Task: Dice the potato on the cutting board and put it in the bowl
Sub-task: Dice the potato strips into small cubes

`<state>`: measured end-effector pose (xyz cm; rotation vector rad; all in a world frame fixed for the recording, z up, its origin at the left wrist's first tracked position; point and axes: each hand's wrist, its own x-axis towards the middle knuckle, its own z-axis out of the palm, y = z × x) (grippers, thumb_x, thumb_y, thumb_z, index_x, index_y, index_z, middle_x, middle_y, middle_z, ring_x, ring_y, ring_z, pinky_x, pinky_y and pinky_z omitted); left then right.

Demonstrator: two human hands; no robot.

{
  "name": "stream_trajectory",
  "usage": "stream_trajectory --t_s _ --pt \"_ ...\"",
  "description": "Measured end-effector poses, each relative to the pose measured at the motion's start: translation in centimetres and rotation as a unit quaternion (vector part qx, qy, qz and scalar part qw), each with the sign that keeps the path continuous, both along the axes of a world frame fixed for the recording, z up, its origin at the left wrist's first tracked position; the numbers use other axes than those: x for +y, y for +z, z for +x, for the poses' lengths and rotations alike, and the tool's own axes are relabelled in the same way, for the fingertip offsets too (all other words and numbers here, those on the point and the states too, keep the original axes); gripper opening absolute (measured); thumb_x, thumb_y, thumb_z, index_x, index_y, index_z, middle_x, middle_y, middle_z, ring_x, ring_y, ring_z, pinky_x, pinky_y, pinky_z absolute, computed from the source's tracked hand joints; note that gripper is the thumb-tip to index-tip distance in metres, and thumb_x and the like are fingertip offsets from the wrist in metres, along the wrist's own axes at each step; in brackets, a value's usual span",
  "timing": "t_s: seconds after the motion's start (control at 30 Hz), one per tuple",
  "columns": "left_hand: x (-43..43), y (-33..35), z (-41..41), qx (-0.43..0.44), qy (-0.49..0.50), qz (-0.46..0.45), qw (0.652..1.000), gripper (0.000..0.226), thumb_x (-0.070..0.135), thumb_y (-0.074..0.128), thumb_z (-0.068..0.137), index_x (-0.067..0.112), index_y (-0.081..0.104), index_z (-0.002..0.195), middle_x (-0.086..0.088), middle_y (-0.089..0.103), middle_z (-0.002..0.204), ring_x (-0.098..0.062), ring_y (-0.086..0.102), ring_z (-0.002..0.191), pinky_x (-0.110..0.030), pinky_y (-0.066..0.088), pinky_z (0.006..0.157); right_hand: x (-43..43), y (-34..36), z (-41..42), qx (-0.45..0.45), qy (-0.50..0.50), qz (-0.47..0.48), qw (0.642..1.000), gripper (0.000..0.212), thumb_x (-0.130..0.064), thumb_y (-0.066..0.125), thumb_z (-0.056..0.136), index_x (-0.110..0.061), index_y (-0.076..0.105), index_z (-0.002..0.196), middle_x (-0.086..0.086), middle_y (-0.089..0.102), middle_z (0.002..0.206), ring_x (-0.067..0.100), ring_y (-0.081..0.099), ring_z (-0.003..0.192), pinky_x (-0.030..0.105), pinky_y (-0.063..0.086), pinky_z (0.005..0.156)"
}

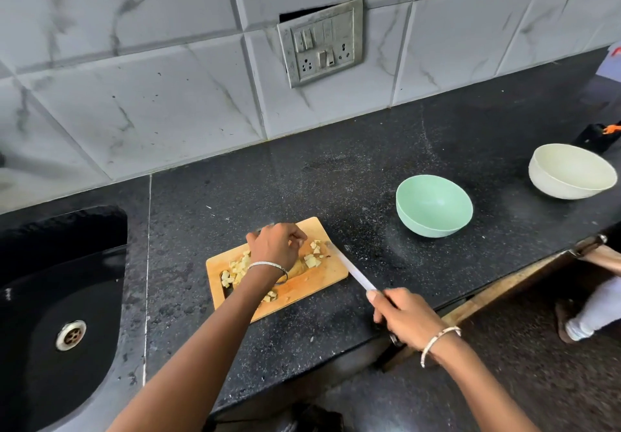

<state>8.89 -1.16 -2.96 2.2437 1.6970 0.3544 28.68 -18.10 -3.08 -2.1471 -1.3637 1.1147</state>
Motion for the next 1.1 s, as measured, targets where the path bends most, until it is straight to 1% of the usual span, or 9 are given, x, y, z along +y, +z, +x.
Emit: stream_trajectory --t_s 0.07,0.1,0.17,0.23,0.33,0.5,0.67,0.97,1.1 --pt "-0.8 0.0 -0.4 0.054 -0.007 0.01 0.998 0.014 0.035 0.063 0.085 0.037 0.069 0.098 0.013 0.066 0.107 -0.019 0.052 0.114 -0.042 0.03 0.091 0.1 -0.8 -1.6 -0.065 0.023 0.021 0.997 0.049 -0.054 0.038 0.099 -0.019 0.063 0.074 -0.007 0.06 0.063 0.023 0.063 0.076 0.034 0.046 0.071" --pt "-1.2 -0.1 -0.4 0.088 -0.013 0.005 0.996 0.02 0.042 0.065 0.083 0.038 0.069 0.102 0.011 0.062 0.114 -0.02 0.048 0.119 -0.043 0.029 0.094 0.1 -1.2 -2.4 -0.081 0.026 0.028 0.996 0.049 -0.054 0.035 0.099 -0.02 0.063 0.079 -0.005 0.064 0.073 0.026 0.064 0.085 0.036 0.046 0.075" --pt "-1.9 -0.4 -0.4 0.131 -0.02 -0.003 0.991 0.033 0.052 0.067 0.077 0.04 0.067 0.107 0.008 0.054 0.122 -0.021 0.042 0.124 -0.046 0.028 0.098 0.0 -1.9 -4.0 -0.105 0.032 0.041 0.993 0.048 -0.053 0.029 0.101 -0.018 0.059 0.086 0.003 0.068 0.088 0.03 0.064 0.093 0.038 0.045 0.074" --pt "-2.4 -0.7 -0.3 0.139 -0.015 0.004 0.99 0.039 0.058 0.068 0.073 0.039 0.068 0.107 0.008 0.051 0.122 -0.021 0.04 0.122 -0.046 0.028 0.097 -0.1 -2.2 -5.2 -0.123 0.04 0.054 0.99 0.042 -0.05 0.028 0.102 -0.019 0.049 0.084 0.008 0.068 0.095 0.033 0.063 0.095 0.038 0.038 0.067" --pt "-2.9 -1.0 -0.1 0.13 0.003 0.016 0.991 0.037 0.059 0.069 0.072 0.038 0.07 0.102 0.008 0.052 0.12 -0.02 0.041 0.119 -0.044 0.029 0.095 0.0 -1.9 -6.3 -0.143 0.053 0.059 0.986 0.033 -0.045 0.027 0.104 -0.021 0.041 0.085 0.011 0.068 0.097 0.034 0.063 0.096 0.036 0.031 0.064" --pt "-3.1 -1.2 0.1 0.097 0.024 0.026 0.995 0.027 0.051 0.073 0.073 0.038 0.072 0.096 0.009 0.053 0.117 -0.019 0.042 0.114 -0.042 0.026 0.092 0.2 -2.0 -7.3 -0.169 0.054 0.054 0.983 0.032 -0.042 0.026 0.104 -0.019 0.045 0.093 0.01 0.069 0.1 0.032 0.065 0.095 0.035 0.033 0.064" --pt "-3.0 -1.1 0.3 0.091 0.026 0.025 0.995 0.023 0.047 0.074 0.074 0.036 0.073 0.095 0.009 0.054 0.118 -0.019 0.042 0.115 -0.042 0.025 0.093 0.2 -2.2 -7.8 -0.194 0.058 0.052 0.978 0.036 -0.039 0.025 0.105 -0.014 0.052 0.106 0.008 0.069 0.104 0.031 0.065 0.099 0.036 0.035 0.067" --pt "-2.6 -1.3 0.2 0.084 0.025 0.024 0.996 0.021 0.048 0.076 0.073 0.036 0.075 0.091 0.011 0.056 0.118 -0.017 0.041 0.115 -0.042 0.024 0.093 1.5 -1.9 -8.5 -0.166 0.044 0.009 0.985 0.036 -0.039 0.027 0.105 -0.014 0.052 0.111 0.011 0.066 0.111 0.033 0.064 0.104 0.036 0.039 0.068" --pt "-2.3 -1.5 0.2 0.087 0.021 0.02 0.996 0.02 0.048 0.076 0.073 0.037 0.076 0.09 0.014 0.055 0.121 -0.016 0.038 0.117 -0.042 0.023 0.093 2.0 -1.8 -8.7 -0.177 0.043 -0.002 0.983 0.036 -0.039 0.028 0.105 -0.013 0.052 0.112 0.011 0.065 0.114 0.035 0.062 0.107 0.039 0.045 0.074"
